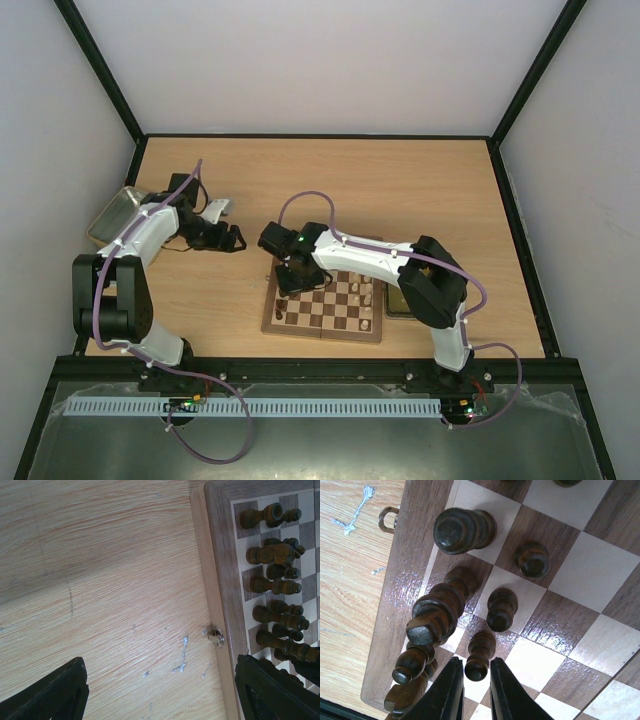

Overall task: Set up the chess pieces on the board
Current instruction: Place the chess piece on the chessboard, then pick up the chess piece from the chessboard.

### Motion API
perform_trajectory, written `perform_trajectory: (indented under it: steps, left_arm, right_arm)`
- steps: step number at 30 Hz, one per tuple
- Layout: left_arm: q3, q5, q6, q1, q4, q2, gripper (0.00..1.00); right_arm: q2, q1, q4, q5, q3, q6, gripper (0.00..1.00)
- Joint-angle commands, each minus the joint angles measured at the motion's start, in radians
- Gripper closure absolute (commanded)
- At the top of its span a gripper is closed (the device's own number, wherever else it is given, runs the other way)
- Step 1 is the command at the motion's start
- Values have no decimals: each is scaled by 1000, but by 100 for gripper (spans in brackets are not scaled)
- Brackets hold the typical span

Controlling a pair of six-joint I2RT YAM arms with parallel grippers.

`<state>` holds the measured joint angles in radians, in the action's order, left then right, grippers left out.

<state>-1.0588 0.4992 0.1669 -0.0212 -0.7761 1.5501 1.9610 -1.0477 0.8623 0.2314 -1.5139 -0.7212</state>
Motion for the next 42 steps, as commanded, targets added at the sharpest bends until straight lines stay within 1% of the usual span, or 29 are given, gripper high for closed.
perform_trajectory:
  steps: [1,8,15,17,19,24,27,31,39,42]
  left_arm:
    - [14,1,-6,6,-8,-3,19]
    - [17,1,-7,6,-6,-2,19]
    - [16,-1,-7,7,-6,-3,19]
    - [16,-2,-7,7,-6,-2,19]
    - [16,-2,-7,7,-6,-2,19]
    - [17,-4,-7,7,-5,-3,18]
    - [17,-5,-8,9,-5,-5,18]
    - [17,-9,-10,10,-3,-13,17]
    - [17,-11,-10,17,-2,-18,17]
    - [19,-9,-10,18,-2,-15,17]
  right_arm:
    - [7,-5,6,-3,-22,6,85]
    - [-1,-6,17,-8,-28,7,85]
    - [-59,-4,94,-69,-62,11,84]
    - [-81,4,125,-97,-64,11,79]
    - [-105,20,152,-116,-84,12,71]
    - [-168,128,157,-136,-73,15,68]
    - [-172,193,114,-101,-35,26,68]
    - [-133,256,52,-55,-14,28,69]
    - [-79,305,-118,130,45,-40,70]
    - [-67,308,-157,162,61,-60,70]
